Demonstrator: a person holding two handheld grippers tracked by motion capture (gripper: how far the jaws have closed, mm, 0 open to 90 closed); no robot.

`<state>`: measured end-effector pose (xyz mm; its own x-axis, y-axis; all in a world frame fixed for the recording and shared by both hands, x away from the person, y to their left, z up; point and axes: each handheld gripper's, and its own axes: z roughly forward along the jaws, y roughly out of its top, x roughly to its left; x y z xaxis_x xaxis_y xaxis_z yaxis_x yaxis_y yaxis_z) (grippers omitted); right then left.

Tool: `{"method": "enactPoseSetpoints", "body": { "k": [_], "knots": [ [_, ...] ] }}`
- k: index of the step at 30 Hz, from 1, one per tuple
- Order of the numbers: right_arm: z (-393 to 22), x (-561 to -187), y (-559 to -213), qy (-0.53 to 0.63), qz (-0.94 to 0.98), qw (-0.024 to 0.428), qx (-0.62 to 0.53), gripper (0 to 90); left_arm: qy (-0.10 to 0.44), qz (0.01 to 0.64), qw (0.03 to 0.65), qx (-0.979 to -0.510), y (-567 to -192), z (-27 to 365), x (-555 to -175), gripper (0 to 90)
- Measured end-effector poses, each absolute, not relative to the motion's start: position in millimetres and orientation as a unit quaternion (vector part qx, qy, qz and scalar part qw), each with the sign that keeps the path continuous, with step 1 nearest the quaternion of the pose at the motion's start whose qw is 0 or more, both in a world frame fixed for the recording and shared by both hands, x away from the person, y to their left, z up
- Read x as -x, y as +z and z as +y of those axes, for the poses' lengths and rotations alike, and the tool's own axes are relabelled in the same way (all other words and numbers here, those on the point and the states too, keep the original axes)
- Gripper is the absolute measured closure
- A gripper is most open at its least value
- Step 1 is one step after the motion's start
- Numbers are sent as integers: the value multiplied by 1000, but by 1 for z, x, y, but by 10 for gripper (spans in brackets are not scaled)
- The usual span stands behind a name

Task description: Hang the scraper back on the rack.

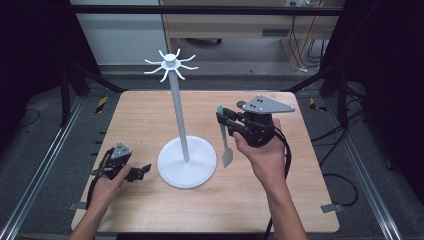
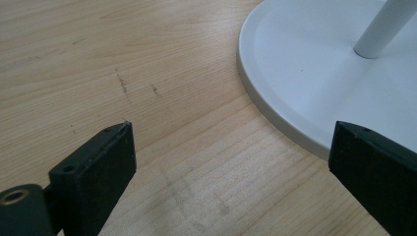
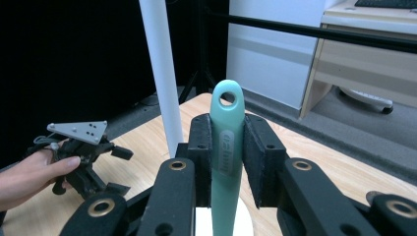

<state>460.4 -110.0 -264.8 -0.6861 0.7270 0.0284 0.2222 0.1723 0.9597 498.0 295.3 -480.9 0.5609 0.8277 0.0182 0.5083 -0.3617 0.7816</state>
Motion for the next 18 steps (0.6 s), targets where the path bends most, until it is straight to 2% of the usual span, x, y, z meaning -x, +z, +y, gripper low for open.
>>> {"method": "enactPoseSetpoints", "body": {
  "k": [18],
  "knots": [
    [-90,-451,-237,567,724,247,-306,747,211,418,380,-798,-481,294,-498,36]
  ]
}}
